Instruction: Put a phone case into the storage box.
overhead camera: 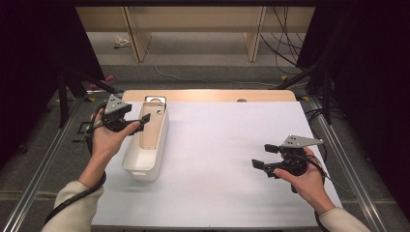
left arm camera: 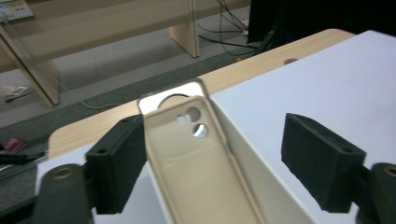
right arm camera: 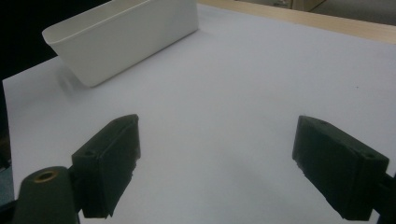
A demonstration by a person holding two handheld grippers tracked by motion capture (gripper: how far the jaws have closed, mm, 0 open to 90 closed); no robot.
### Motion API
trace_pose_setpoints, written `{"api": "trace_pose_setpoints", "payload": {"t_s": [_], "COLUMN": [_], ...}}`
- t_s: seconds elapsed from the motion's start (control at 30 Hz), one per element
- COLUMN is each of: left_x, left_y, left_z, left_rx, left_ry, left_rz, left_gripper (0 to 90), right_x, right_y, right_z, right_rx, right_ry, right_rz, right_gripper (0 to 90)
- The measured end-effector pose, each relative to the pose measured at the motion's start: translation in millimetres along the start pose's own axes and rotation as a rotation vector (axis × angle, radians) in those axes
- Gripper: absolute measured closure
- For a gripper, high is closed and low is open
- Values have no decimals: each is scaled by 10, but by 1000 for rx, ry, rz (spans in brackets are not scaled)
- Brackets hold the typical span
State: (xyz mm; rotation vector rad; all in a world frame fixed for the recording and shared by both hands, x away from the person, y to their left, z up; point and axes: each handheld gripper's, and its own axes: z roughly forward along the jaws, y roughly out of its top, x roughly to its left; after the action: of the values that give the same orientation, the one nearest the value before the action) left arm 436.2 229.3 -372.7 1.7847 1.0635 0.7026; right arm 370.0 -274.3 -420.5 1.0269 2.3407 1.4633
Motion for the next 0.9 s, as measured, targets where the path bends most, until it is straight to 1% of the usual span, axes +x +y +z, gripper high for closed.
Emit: {"api": "trace_pose_setpoints", "payload": {"t_s": [0.03,0.07,0.27,0.33,0.47,0.53,0.7,0.9], "left_x": [-28,-68,-247,-317,-463,-534,-631,-704], "left_y": [-7,-23,-132,-167,-230,-264,-326,-458], "left_z": [-22,-58,-186,-221,-272,-306,-375,-423], "left_rx": [3,1,-20,-26,-29,-37,-47,-51], "left_ry": [-8,-22,-85,-103,-146,-166,-181,-186], "left_rz": [-8,-14,-22,-19,5,5,19,33], "left_gripper": [158,154,107,99,67,58,49,45], "right_x": [-4,-7,-19,-20,-21,-23,-45,-61], "right_y": [-1,-2,-2,-3,-3,-4,-28,-54], "right_z": [-1,-1,-5,-4,-4,-11,-47,-71], "right_rx": [0,-1,0,1,3,3,5,6], "right_ry": [-1,-2,-4,-4,-5,-5,-12,-14], "right_rz": [1,1,3,2,2,-2,1,3], "right_gripper": [160,160,159,159,159,159,159,160]}}
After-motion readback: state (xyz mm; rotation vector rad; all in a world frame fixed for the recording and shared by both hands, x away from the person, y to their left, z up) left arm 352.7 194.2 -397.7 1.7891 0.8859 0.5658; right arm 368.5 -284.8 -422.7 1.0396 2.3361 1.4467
